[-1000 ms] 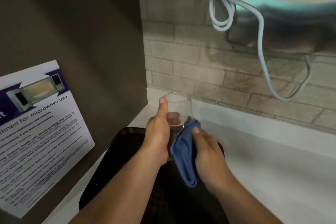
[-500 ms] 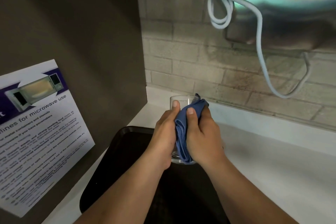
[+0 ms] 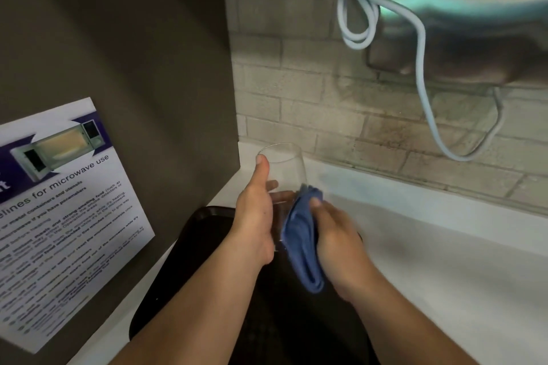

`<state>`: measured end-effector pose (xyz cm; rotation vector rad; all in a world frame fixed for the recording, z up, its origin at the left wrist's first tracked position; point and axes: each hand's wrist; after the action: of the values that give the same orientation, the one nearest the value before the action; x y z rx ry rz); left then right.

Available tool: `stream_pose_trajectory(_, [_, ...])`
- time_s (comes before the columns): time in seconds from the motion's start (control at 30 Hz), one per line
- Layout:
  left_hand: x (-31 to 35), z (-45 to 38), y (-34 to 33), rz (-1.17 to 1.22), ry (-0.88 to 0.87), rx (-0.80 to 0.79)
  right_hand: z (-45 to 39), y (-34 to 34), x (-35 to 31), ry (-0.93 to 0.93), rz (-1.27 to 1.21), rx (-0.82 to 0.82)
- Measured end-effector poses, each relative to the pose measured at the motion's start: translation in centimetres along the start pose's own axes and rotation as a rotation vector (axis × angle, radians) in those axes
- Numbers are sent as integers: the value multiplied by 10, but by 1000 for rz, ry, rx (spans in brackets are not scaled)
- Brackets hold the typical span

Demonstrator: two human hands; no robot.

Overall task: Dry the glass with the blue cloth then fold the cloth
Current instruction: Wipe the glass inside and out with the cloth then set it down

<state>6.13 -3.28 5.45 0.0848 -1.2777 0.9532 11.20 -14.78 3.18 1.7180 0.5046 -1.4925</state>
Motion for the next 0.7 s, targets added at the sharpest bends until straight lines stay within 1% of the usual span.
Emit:
stream_pose_trajectory(0.07, [1, -4, 0, -66, -22, 53, 19, -13, 6, 79, 135, -45])
stream_pose_trajectory(0.1, [0, -5, 1, -115, -30, 54, 22, -18, 5, 120, 197, -38])
stream_pose_trajectory(0.13, [-3, -4, 2, -149, -36, 28, 20, -20, 2, 164, 238, 11])
stream_pose_trajectory(0.2, [-10, 0, 4, -135, -41, -90, 7, -16, -13, 217, 251, 149])
stream_pose_trajectory(0.23, [-13, 3, 4, -120, -53, -150, -4, -10, -20, 199, 206, 208])
stream_pose_trajectory(0.3, [-14, 5, 2, -69, -60, -193, -26, 6, -29, 103, 20, 227])
stream_pose_trajectory(0.37, [-11, 4, 1, -15, -60, -197, -35, 14, -28, 3, -199, 159])
stream_pose_trajectory(0.4, [-8, 3, 1, -12, -66, -179, -32, 13, -26, -15, -246, 122])
stream_pose_trajectory(0.5, [2, -3, 3, -52, -80, -48, -2, -1, -7, 28, -136, 27])
stream_pose_trajectory(0.57, [4, -5, 2, -81, -85, -4, 19, -12, 6, 121, -37, -14])
stream_pose_trajectory(0.63, [0, -4, 2, -123, -70, -19, 24, -17, 8, 217, 71, 32])
stream_pose_trajectory(0.7, [-8, -1, 1, -147, -51, -81, 14, -10, -2, 256, 109, 151])
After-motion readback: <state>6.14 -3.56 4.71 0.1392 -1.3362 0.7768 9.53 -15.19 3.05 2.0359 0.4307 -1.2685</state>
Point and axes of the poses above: each hand's wrist, its own z-axis away from the middle knuckle, its own y-axis out of the back of the hand, x = y × z, and after that the axes turned 12 degrees about -x, right-handed
